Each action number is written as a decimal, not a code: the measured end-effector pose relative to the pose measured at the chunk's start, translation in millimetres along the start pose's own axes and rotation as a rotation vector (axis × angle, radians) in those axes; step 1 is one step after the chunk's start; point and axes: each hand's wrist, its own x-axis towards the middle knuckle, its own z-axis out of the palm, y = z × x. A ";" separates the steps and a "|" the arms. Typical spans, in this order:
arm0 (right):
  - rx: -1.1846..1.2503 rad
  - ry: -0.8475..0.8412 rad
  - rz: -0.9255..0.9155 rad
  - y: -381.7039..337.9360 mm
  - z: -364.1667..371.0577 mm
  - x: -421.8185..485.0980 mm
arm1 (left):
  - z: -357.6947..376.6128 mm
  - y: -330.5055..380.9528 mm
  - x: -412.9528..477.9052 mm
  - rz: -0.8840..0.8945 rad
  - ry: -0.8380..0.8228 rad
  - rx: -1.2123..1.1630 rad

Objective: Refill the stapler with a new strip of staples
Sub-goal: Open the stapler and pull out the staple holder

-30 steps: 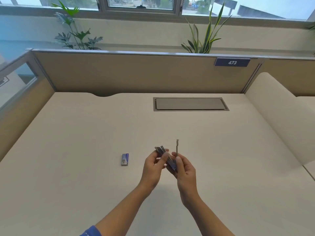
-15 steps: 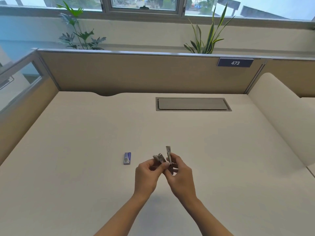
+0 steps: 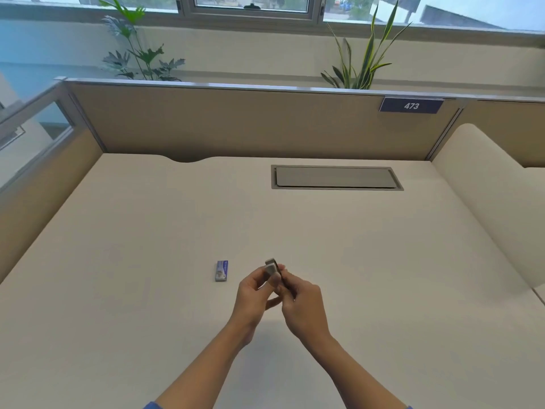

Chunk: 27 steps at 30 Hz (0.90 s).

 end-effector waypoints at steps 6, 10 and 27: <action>0.002 -0.007 0.000 2.5 1.8 4.0 | -0.7 -4.6 4.0 0.003 0.016 -0.031; 0.050 -0.031 -0.014 4.3 1.4 5.5 | -5.7 -4.2 7.5 0.008 -0.023 -0.011; 0.093 -0.041 0.015 9.0 6.8 11.2 | -14.7 -4.9 13.2 -0.016 -0.033 -0.028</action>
